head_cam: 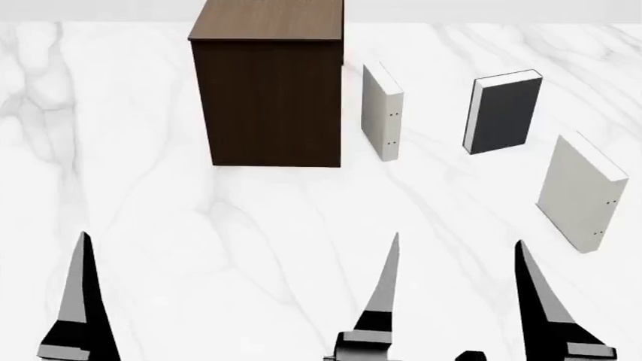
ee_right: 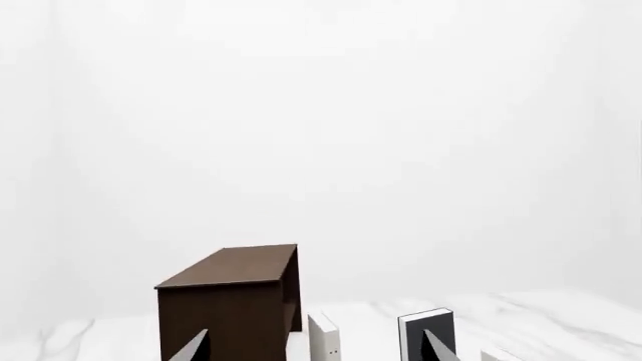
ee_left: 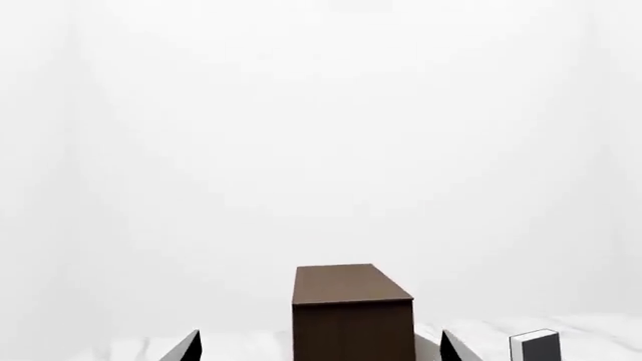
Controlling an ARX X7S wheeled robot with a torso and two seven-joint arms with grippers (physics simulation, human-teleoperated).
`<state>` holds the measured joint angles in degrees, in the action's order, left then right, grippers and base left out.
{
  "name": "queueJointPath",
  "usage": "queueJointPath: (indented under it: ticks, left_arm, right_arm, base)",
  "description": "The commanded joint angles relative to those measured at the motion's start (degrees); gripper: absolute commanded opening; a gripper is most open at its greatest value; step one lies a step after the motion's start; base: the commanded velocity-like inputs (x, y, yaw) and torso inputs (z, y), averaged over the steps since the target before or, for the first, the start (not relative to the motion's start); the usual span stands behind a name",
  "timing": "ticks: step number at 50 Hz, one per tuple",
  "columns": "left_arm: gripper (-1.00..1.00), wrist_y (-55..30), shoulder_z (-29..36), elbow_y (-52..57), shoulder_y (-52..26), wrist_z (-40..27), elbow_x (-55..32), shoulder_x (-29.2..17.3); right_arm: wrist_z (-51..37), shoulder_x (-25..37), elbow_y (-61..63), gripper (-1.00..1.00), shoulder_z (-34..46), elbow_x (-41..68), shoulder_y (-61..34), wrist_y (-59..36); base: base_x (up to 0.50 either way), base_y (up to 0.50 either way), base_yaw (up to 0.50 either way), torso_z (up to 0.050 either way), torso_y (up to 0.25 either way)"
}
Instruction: Pick up the book in the middle and place it on the cabinet shelf.
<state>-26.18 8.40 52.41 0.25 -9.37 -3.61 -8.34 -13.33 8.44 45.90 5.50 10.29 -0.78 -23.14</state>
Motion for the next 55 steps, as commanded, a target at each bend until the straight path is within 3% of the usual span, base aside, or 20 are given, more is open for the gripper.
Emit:
queueJointPath:
  ticks: [1, 9, 55]
  left_arm:
    - [1.00, -3.3, 0.9, 4.9, -0.9, -1.1, -0.4, -0.8]
    - [1.00, -3.2, 1.1, 4.5, -0.8, -1.5, -0.9, -1.2]
    - [1.00, -3.2, 2.7, 4.2, -1.4, -4.0, -1.6, -3.5]
  right_arm:
    - [-1.7, 1.0, 4.4, 1.00, 1.1, -0.1, -1.3, -4.1]
    - [-0.8, 1.2, 4.8, 1.00, 1.5, 2.7, -1.5, -4.9]
    - [-2.9, 3.4, 4.5, 1.00, 2.8, 4.4, -1.8, -4.8]
  base:
    - [0.00, 0.00, 0.00, 0.000, 0.000]
    - [0.01, 0.00, 0.00, 0.000, 0.000]
    - [0.50, 0.00, 0.00, 0.000, 0.001]
